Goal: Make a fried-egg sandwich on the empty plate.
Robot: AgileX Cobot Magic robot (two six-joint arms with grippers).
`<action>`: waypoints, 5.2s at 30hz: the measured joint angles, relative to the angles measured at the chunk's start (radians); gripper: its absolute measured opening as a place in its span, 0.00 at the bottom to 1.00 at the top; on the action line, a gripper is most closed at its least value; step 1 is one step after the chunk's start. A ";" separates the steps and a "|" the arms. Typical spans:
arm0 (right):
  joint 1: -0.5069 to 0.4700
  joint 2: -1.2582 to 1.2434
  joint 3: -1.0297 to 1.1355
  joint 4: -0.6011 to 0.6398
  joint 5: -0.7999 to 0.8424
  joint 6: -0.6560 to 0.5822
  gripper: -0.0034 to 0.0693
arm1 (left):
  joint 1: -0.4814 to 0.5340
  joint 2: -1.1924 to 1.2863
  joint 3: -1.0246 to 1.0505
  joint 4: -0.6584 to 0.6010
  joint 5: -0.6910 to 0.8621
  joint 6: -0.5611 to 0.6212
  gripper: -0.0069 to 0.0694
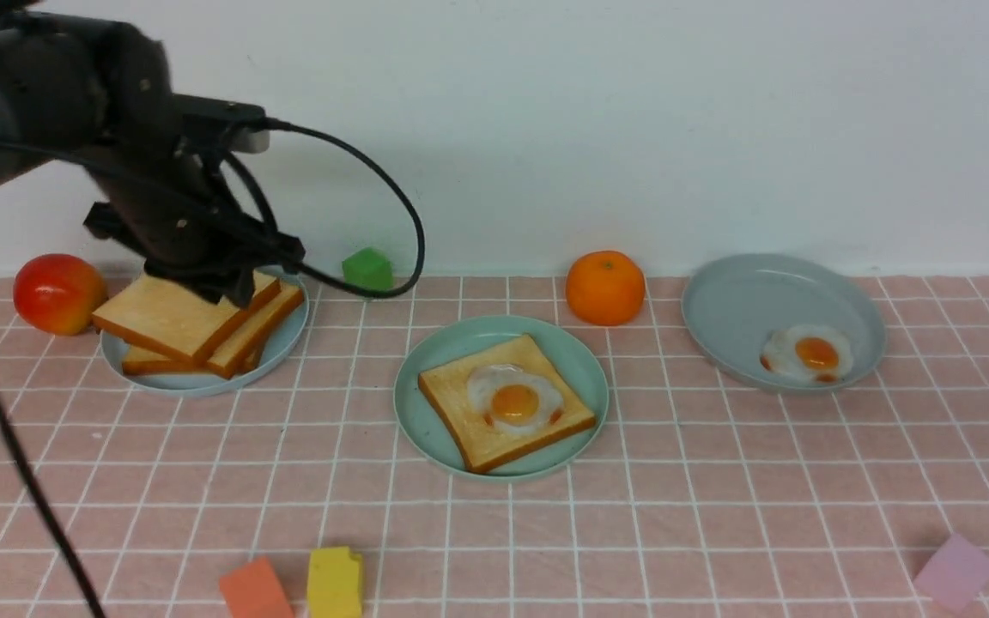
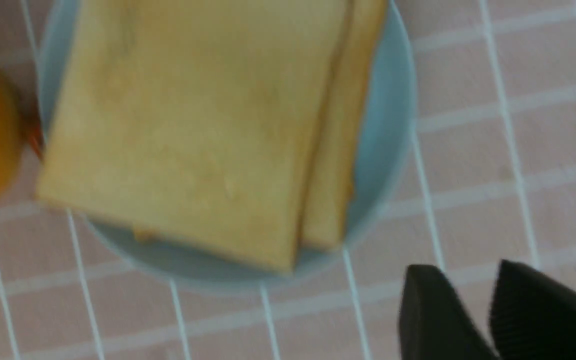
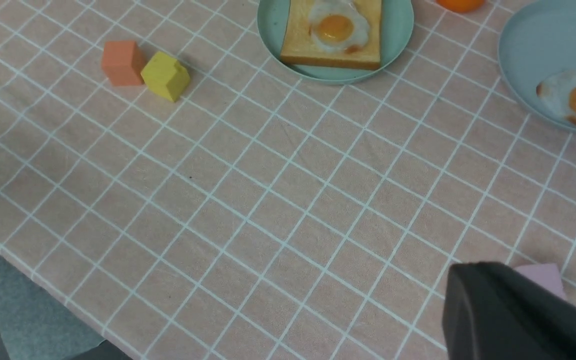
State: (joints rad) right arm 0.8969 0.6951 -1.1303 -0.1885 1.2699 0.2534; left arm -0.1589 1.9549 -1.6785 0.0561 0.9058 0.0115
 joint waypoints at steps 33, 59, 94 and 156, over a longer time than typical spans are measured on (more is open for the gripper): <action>0.000 0.000 0.000 0.078 -0.005 0.003 0.07 | 0.067 0.246 -0.151 0.007 -0.050 0.190 0.53; 0.000 0.000 0.000 0.074 -0.005 0.003 0.09 | 0.049 0.206 -0.156 0.087 -0.059 0.167 0.10; 0.000 -0.082 0.007 0.025 0.002 0.003 0.11 | -0.472 0.190 -0.123 0.032 -0.024 0.311 0.10; 0.000 -0.085 0.007 0.066 -0.024 0.003 0.04 | -0.472 -1.487 1.117 -0.338 -0.637 0.165 0.07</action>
State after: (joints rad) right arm 0.8969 0.6101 -1.1237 -0.1221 1.2462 0.2565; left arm -0.6312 0.4683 -0.5615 -0.2818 0.2691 0.1761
